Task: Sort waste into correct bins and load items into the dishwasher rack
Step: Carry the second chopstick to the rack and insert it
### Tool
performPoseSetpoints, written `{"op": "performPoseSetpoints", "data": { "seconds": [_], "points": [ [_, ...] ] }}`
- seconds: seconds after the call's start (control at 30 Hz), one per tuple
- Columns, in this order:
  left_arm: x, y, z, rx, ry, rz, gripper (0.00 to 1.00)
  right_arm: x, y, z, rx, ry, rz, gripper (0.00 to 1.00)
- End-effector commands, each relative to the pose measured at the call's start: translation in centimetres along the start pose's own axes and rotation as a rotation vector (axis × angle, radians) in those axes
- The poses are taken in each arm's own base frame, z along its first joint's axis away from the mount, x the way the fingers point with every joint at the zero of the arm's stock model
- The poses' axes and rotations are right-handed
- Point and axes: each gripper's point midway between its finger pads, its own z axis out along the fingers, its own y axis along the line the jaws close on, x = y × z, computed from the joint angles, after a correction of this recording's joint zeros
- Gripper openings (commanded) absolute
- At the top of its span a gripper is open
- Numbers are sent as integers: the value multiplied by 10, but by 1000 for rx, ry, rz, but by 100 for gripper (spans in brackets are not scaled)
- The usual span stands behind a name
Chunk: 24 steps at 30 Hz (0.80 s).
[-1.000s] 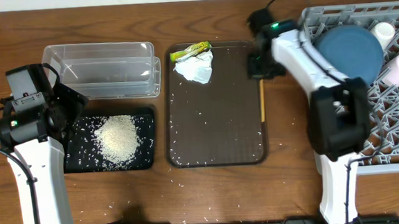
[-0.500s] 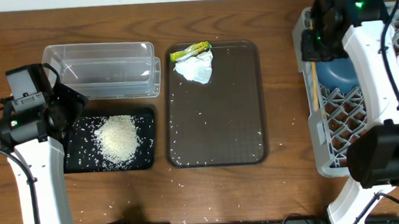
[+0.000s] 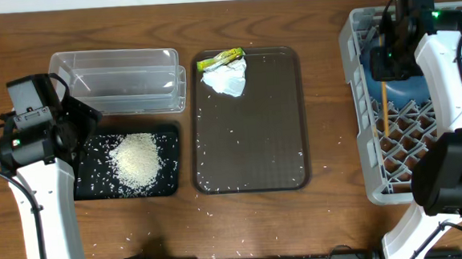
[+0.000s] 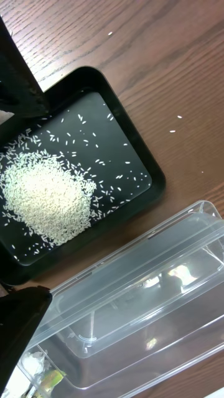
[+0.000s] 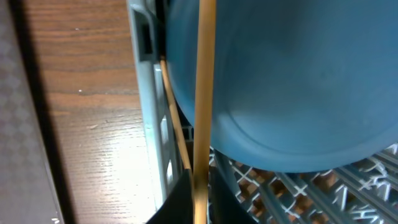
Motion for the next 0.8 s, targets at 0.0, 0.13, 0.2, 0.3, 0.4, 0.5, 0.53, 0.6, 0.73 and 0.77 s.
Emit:
{"op": "performPoseSetpoints", "data": {
  "seconds": [0.0,0.13,0.2,0.3,0.4,0.5,0.53,0.6,0.73,0.77],
  "points": [
    [-3,0,-2,1,-7,-20,89,6,-2,9,7,20,-18,29],
    [-3,0,-2,1,-7,-20,89,7,2,11,-11,21,-16,39],
    [-3,0,-2,2,-7,-20,89,7,4,11,-24,21,-15,41],
    [-3,0,-2,2,-7,-20,89,8,4,11,-23,25,27,42],
    [-3,0,-2,1,-7,-20,89,10,5,9,-24,35,97,39],
    [-3,0,-2,2,-7,-20,89,12,14,4,-71,37,139,32],
    [-3,0,-2,1,-7,-20,89,11,20,1,-101,32,150,32],
    [-3,0,-2,1,-7,-20,90,8,35,-6,-184,14,157,31],
    [-3,0,-2,2,-7,-20,90,-4,65,-21,-355,-35,143,35],
    [-3,0,-2,1,-7,-20,90,-7,73,-24,-403,-47,138,38]
  ]
}}
